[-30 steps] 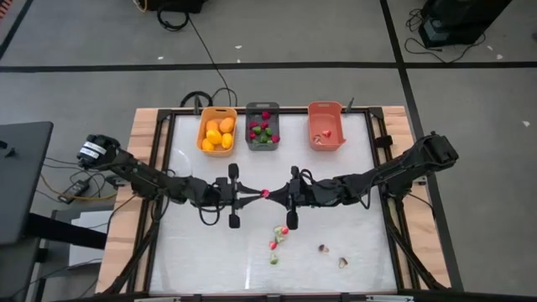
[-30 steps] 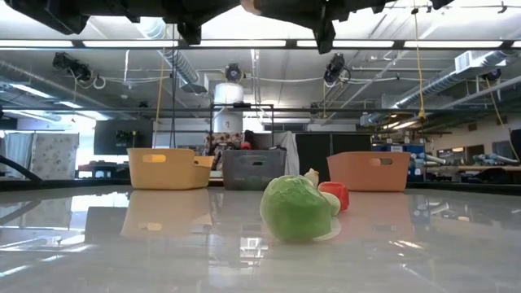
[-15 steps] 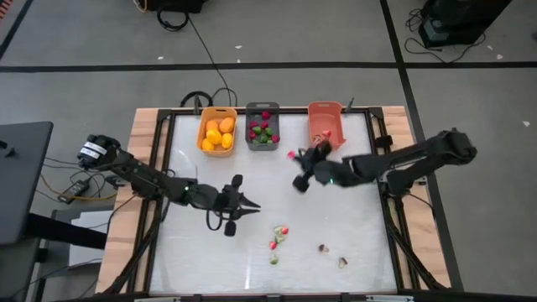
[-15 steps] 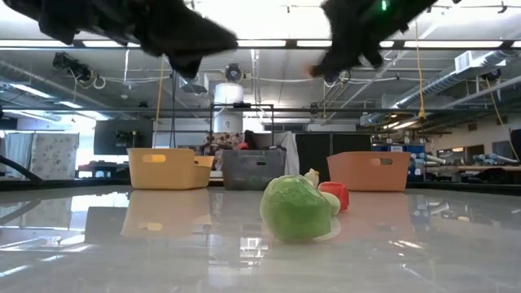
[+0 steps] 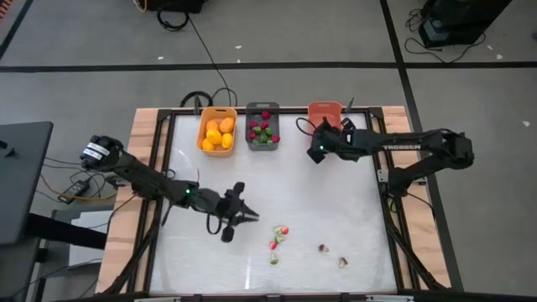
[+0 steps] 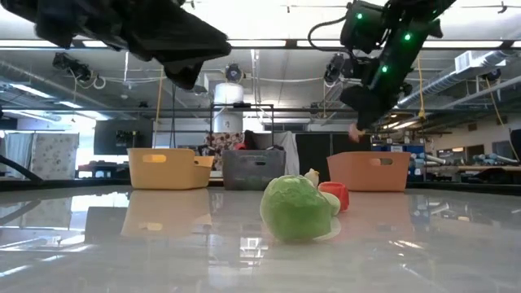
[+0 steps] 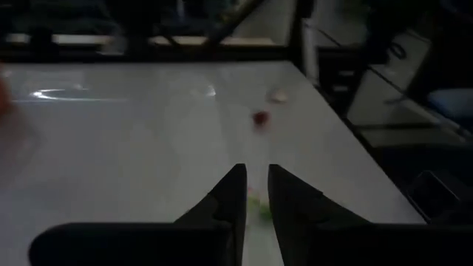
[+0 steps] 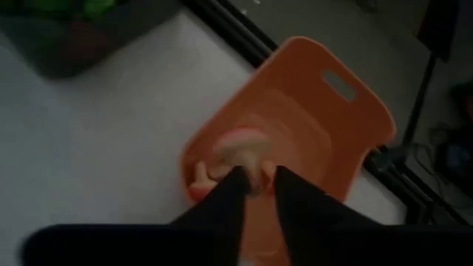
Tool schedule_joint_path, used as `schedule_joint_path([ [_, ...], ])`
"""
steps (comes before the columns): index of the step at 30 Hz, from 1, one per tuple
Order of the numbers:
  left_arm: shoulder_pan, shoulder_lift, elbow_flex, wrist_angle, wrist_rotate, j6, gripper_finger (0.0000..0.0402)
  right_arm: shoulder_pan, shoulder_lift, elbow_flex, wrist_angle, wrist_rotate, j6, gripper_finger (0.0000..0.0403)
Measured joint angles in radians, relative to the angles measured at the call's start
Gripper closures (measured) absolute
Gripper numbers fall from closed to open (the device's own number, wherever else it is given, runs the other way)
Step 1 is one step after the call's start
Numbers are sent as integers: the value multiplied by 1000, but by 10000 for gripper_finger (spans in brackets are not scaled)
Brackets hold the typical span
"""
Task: Sort produce into baskets
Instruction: Put the red mushroom into the orange bin
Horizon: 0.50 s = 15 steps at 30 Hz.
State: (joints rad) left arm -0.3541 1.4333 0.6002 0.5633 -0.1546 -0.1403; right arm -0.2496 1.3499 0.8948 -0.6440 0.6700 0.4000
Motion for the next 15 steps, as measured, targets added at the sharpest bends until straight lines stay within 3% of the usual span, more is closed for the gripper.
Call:
schedule_joint_path([
  [8, -6, 126, 0, 97, -150, 36, 282, -13, -2, 0, 44, 36, 52, 161],
  [11, 6, 181, 0, 149, -152, 35, 264, 15, -4, 0, 77, -29, 50, 135],
  [15, 15, 261, 0, 278, -110, 79, 255, 89, 7, 0, 138, -192, 45, 130],
])
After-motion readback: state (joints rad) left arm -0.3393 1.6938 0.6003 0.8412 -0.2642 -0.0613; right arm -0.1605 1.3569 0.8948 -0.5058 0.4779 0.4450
